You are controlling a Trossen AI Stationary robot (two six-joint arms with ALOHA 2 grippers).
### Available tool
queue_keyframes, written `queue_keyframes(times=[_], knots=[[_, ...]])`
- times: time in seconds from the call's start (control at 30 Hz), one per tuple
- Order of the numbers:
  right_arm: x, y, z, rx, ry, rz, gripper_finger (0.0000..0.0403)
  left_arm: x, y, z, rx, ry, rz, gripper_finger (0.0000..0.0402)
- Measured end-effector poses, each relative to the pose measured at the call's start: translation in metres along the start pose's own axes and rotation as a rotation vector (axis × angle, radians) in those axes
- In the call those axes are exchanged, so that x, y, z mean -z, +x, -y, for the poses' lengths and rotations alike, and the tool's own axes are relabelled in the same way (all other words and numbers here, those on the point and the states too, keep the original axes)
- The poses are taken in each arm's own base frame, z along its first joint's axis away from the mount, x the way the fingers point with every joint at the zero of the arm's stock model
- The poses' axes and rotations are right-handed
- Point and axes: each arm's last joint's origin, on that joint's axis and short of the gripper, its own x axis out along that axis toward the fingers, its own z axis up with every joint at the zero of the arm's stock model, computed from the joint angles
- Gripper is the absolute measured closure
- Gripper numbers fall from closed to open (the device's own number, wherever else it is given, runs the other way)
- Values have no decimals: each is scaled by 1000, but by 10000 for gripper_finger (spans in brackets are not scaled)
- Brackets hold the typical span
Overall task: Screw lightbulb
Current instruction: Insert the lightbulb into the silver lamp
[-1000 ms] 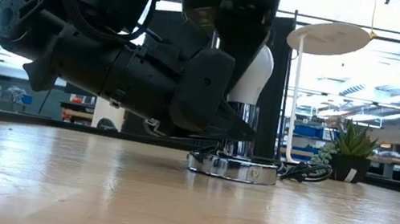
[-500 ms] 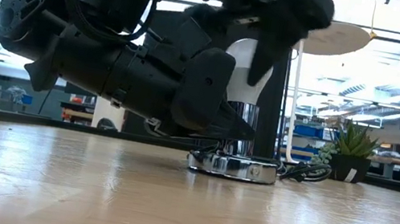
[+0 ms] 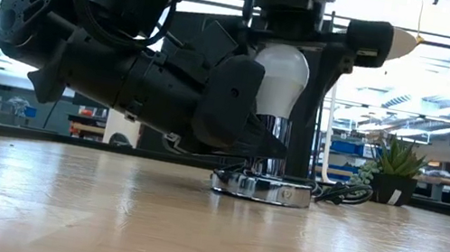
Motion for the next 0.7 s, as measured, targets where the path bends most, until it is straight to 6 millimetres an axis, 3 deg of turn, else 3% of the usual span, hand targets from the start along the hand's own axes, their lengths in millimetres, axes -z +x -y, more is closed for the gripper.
queue_keyframes(times=[0.2, 0.43, 0.7], knots=[[0, 0, 0, 1, 160, 0, 159, 0, 0, 0, 4, 2, -1, 218], [-1, 1, 0, 2, 484, 8, 158, 0, 0, 0, 3, 3, -1, 218], [-3, 1, 4, 25, 982, 53, 117, 0, 0, 0, -4, -2, 1, 218]])
